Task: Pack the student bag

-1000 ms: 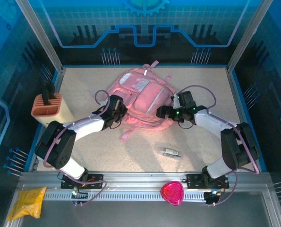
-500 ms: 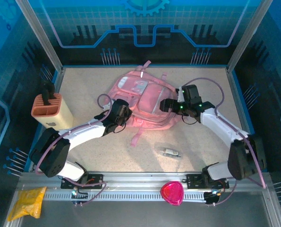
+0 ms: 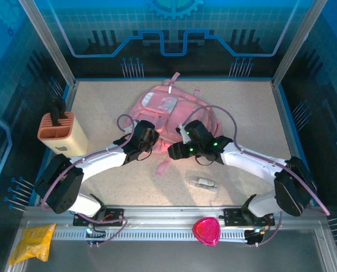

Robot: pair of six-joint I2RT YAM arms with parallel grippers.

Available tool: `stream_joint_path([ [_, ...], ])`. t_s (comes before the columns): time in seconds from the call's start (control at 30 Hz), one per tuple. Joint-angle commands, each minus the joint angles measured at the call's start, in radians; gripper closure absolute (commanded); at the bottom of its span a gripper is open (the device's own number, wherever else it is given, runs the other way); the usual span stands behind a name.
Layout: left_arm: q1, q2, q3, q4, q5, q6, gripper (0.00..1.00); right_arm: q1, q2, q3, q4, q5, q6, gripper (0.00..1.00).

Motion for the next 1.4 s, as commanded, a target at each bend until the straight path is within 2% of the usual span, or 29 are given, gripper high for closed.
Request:
stream_joint_path([
  [0.0,-0.02,-0.02,-0.011,0.109,0.054,-0.016,1.0,0.026,0.061,-0.016,0.154,0.056,0.012,0.5],
  [0.07,-0.019,-0.018,-0.014,0.116,0.065,-0.015,1.0,0.031,0.097,-0.036,0.243,0.055,0.021,0.53],
  [0.2,-0.021,-0.011,-0.014,0.13,0.095,-0.021,1.0,0.033,0.136,-0.036,0.308,0.103,0.028,0.55],
  [0.37,-0.028,-0.005,-0.01,0.156,0.116,-0.029,1.0,0.061,0.156,-0.08,0.42,0.222,0.033,0.56],
  [0.5,-0.038,0.0,0.02,0.128,0.121,-0.011,1.0,0.069,0.197,-0.055,0.382,0.362,0.078,0.56],
  [0.67,-0.047,0.01,0.035,0.122,0.133,-0.011,1.0,0.085,0.217,-0.082,0.545,0.334,0.055,0.59],
  [0.8,-0.053,0.021,0.036,0.138,0.142,-0.018,1.0,0.121,0.209,-0.059,0.523,0.409,0.032,0.6],
  [0.9,-0.059,0.022,0.036,0.143,0.138,-0.024,1.0,0.119,0.234,-0.001,0.422,0.471,0.075,0.63],
  [1.07,-0.062,0.025,0.044,0.137,0.139,-0.022,1.0,0.106,0.271,0.012,0.443,0.469,0.069,0.65],
  [1.2,-0.062,0.023,0.038,0.136,0.133,-0.025,1.0,0.102,0.278,0.043,0.36,0.536,0.067,0.68],
  [1.3,-0.062,0.022,0.038,0.141,0.134,-0.022,1.0,0.087,0.284,0.047,0.339,0.547,0.076,0.75],
  [1.37,-0.062,0.022,0.04,0.139,0.132,-0.019,1.0,0.085,0.284,0.045,0.342,0.546,0.07,0.85],
])
